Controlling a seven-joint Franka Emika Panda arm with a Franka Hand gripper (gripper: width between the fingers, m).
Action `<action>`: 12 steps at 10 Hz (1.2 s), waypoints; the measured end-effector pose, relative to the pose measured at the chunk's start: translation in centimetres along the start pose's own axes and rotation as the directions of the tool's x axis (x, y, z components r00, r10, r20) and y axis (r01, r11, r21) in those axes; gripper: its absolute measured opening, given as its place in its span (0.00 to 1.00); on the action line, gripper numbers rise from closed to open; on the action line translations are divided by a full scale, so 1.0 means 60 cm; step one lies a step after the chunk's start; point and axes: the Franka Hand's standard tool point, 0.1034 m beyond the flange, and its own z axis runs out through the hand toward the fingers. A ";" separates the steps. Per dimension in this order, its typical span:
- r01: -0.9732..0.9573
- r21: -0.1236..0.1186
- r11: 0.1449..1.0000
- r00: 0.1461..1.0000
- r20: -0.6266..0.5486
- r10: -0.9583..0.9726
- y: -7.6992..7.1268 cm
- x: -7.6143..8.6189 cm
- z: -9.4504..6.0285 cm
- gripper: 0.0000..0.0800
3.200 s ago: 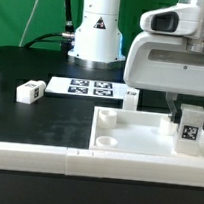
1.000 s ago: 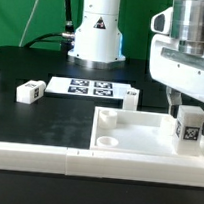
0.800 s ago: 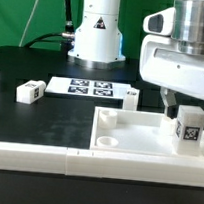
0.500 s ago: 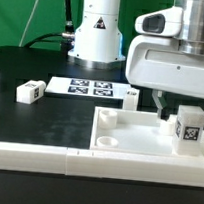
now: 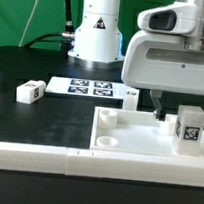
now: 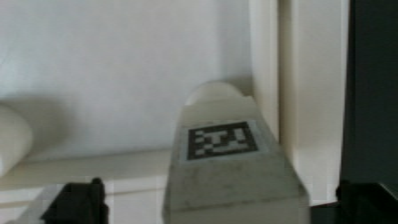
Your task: Assemble one leg
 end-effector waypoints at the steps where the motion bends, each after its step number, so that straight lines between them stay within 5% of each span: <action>1: 0.000 0.000 1.000 1.000 0.000 0.000 0.000 0.000 0.000 0.66; 3: 0.000 -0.001 1.000 1.000 0.001 0.000 0.001 0.000 0.001 0.36; 5: -0.041 -0.001 0.999 0.999 0.001 0.041 0.001 -0.001 0.002 0.36; 8: -0.372 0.005 0.928 0.928 -0.001 0.372 0.002 0.001 0.003 0.36; 12: -0.760 0.014 0.650 0.650 0.009 0.760 0.004 0.000 0.003 0.36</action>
Offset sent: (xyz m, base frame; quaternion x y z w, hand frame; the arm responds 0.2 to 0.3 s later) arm 0.0000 0.0000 0.0000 0.0000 0.0000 0.0799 0.9968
